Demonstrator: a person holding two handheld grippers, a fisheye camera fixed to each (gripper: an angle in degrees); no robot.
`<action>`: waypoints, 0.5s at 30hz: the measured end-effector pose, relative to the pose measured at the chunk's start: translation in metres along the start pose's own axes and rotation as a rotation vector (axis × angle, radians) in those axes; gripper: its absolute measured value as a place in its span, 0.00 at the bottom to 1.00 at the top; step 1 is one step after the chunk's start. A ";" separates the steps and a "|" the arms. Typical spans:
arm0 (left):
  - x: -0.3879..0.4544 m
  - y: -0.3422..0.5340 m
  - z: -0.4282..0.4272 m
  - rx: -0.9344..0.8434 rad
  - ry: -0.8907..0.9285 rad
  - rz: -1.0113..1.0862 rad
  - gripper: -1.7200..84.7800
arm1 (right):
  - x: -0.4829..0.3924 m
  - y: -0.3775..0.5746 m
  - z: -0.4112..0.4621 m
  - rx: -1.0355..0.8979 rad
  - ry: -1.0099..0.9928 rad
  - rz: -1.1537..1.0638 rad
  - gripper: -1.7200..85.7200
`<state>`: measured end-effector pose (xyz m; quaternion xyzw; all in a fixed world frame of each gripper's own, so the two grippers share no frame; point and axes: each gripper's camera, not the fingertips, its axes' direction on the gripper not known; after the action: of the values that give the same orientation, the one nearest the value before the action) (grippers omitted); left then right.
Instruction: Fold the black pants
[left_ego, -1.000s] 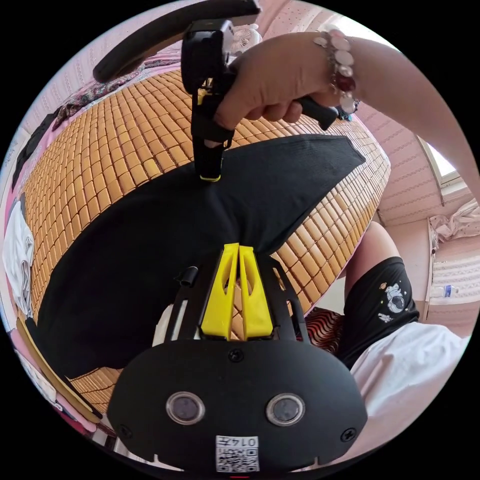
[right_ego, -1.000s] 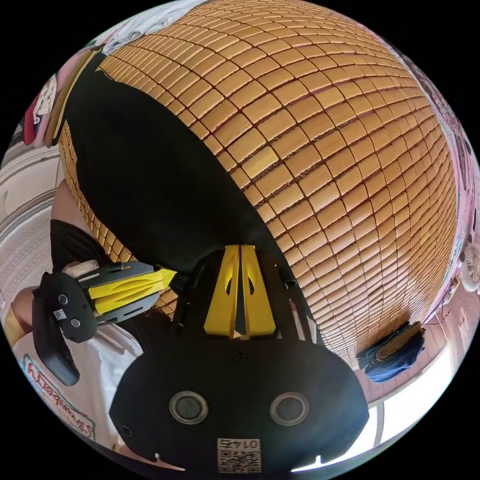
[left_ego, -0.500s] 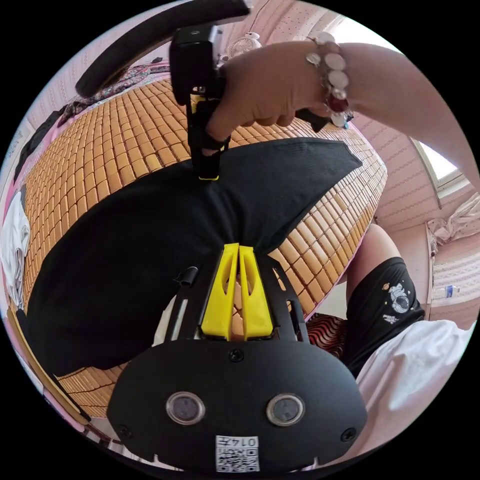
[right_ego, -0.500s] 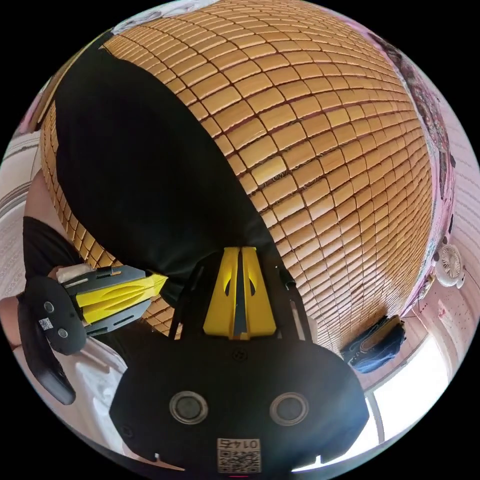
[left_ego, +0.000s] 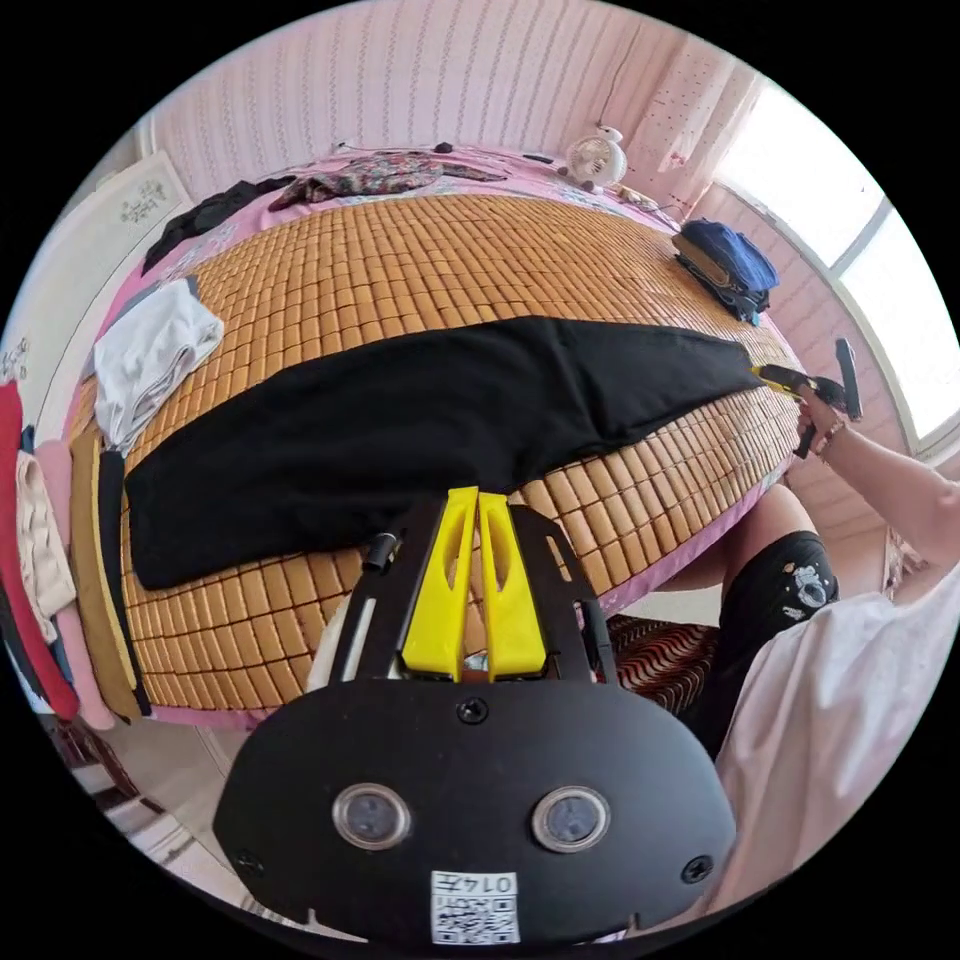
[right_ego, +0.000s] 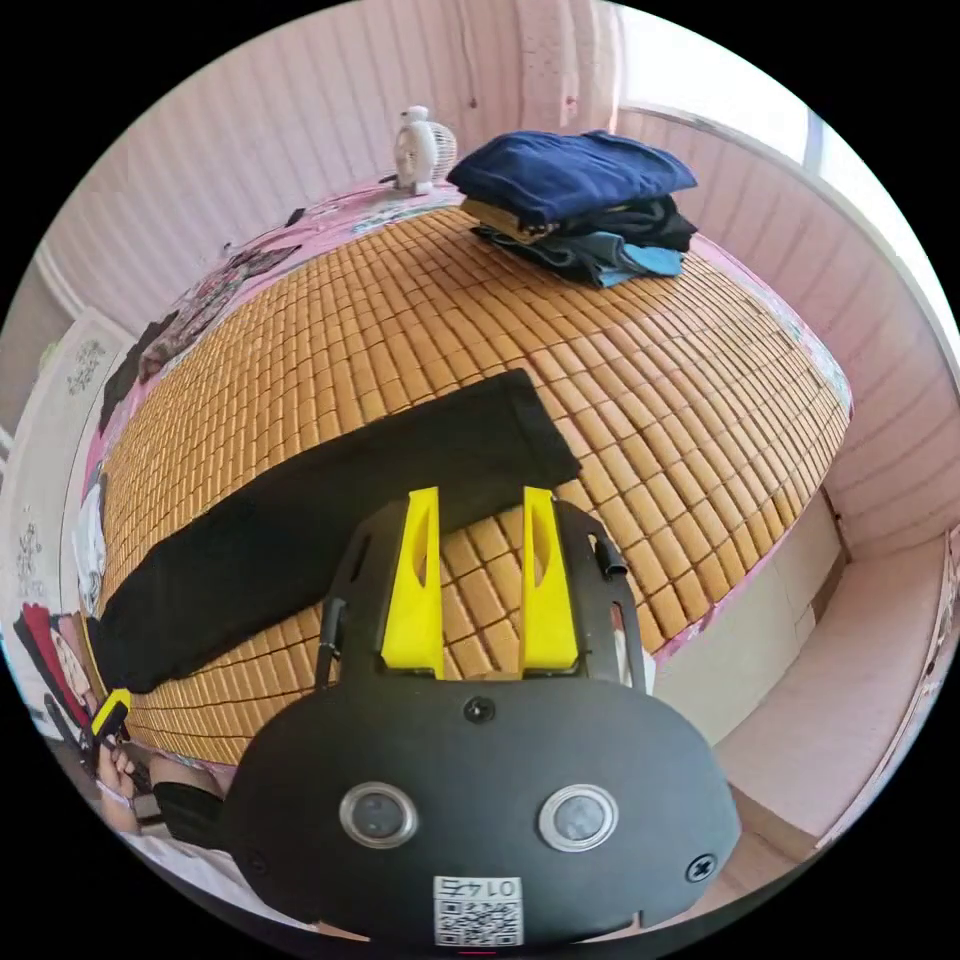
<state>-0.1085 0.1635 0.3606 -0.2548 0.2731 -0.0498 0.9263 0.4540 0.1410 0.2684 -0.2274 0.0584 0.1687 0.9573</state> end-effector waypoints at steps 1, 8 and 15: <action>-0.006 0.001 0.000 -0.004 -0.008 -0.028 0.01 | 0.020 -0.002 0.000 0.010 0.008 0.035 0.17; -0.037 -0.011 0.031 -0.106 -0.085 -0.144 0.01 | 0.055 -0.003 0.013 -0.044 0.027 0.019 0.15; -0.047 -0.012 0.039 -0.134 -0.079 -0.183 0.01 | 0.056 0.013 0.002 -0.056 0.077 -0.138 0.05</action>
<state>-0.1268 0.1814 0.4174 -0.3417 0.2147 -0.1056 0.9088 0.5016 0.1693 0.2546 -0.2639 0.0747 0.0950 0.9569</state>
